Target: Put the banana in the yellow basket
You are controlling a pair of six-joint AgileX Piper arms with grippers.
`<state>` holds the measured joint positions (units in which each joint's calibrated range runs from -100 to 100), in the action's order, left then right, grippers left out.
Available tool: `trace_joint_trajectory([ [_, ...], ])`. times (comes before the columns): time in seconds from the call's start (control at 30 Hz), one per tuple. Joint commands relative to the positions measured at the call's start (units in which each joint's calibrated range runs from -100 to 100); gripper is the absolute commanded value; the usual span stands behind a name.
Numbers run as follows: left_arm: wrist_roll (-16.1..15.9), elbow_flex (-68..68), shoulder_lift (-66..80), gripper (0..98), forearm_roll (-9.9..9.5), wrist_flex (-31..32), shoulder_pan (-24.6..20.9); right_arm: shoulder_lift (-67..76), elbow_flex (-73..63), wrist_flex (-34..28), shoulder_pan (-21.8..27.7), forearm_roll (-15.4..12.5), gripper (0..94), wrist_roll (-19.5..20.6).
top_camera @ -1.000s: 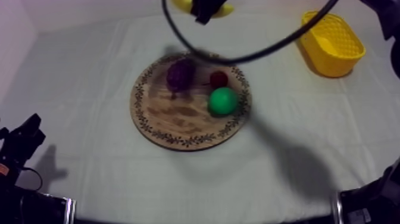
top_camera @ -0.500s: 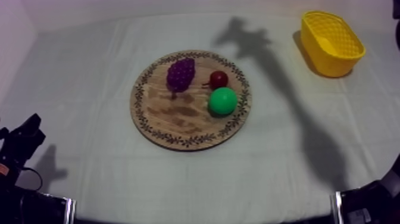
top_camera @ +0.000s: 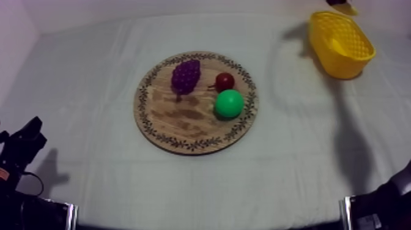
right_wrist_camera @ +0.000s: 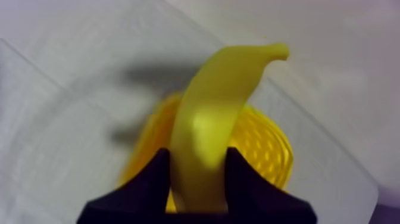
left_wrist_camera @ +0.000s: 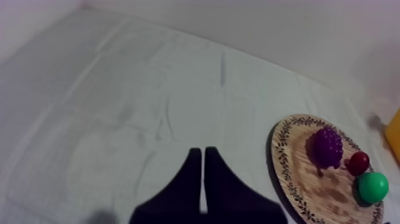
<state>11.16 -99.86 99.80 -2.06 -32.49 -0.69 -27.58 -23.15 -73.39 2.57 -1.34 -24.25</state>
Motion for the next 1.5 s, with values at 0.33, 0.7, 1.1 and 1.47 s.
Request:
trace_joint_trajectory([
  [0.33,-0.01,-0.03,0.03,0.1,-0.01,-0.01,0.0,-1.51,8.66,-1.92,5.99,-0.43,26.9,-2.73],
  [0.7,-0.01,-0.03,0.03,0.1,-0.01,-0.01,0.0,-2.81,11.01,2.17,4.7,0.06,27.0,-2.07],
  [1.1,-0.01,-0.03,0.03,0.1,-0.01,-0.01,0.0,-6.81,11.68,8.02,4.16,0.76,32.2,-0.22],
  [1.47,-0.01,-0.03,0.03,0.1,-0.01,-0.01,0.0,-5.78,13.17,11.34,5.75,0.01,32.9,1.27],
])
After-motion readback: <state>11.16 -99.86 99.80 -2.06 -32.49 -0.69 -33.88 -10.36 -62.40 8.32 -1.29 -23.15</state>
